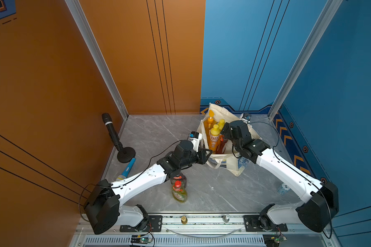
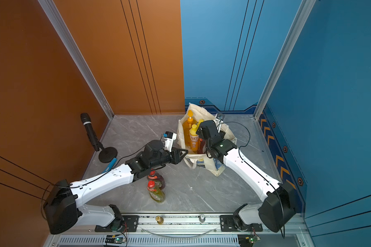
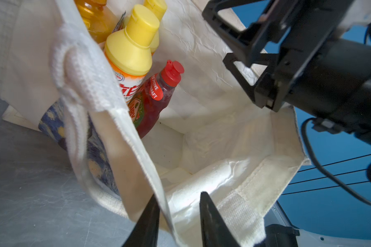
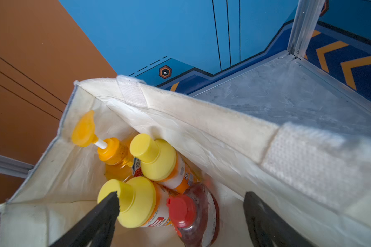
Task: Pack dish soap into the shopping bag
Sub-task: Place the bottle of dish soap in the shopping bag, then move the bottle of dish soap to the center of the board.
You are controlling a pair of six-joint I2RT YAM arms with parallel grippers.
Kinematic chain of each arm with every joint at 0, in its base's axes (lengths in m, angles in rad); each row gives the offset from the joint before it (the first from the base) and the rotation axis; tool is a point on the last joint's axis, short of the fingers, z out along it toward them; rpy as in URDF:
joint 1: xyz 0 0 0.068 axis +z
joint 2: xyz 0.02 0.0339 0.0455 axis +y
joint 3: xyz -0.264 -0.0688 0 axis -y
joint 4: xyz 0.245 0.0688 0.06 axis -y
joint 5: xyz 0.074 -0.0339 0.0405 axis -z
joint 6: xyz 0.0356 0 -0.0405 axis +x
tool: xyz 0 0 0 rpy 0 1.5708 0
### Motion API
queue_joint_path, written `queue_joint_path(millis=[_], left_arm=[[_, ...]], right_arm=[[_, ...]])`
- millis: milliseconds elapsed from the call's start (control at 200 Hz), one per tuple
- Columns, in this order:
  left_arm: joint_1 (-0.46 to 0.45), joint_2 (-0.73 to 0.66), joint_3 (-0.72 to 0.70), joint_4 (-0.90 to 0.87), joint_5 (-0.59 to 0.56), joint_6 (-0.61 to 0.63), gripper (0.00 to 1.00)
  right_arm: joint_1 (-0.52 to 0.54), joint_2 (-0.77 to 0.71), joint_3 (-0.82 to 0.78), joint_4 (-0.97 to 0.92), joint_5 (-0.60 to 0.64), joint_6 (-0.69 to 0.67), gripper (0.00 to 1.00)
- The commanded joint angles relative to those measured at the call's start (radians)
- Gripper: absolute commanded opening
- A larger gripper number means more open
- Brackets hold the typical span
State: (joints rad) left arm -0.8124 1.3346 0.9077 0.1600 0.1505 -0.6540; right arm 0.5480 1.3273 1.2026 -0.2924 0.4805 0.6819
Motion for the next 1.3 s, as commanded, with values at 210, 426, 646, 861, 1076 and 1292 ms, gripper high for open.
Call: queue_joint_path(millis=[210, 426, 646, 861, 1076, 1292], left_arm=[[-0.004, -0.102, 0.041, -0.102, -0.041, 0.059, 0.57], [-0.010, -0.198, 0.071, -0.209, -0.104, 0.104, 0.84], [-0.018, -0.356, 0.062, -0.380, -0.252, 0.154, 0.98], [-0.018, -0.553, -0.012, -0.516, -0.467, 0.163, 0.98], [0.006, -0.756, -0.115, -0.626, -0.669, 0.153, 0.98], [0.062, -0.876, -0.215, -0.671, -0.750, 0.105, 0.98]], right_arm=[[-0.133, -0.235, -0.077, 0.093, -0.324, -0.069, 1.00], [-0.171, -0.372, -0.096, 0.072, -0.362, -0.096, 1.00], [-0.170, -0.437, -0.080, -0.026, -0.433, -0.140, 1.00], [-0.001, -0.420, -0.024, -0.154, -0.372, -0.246, 1.00], [0.404, -0.291, 0.088, -0.270, -0.068, -0.403, 1.00], [0.696, -0.064, 0.216, -0.357, 0.045, -0.499, 0.99]])
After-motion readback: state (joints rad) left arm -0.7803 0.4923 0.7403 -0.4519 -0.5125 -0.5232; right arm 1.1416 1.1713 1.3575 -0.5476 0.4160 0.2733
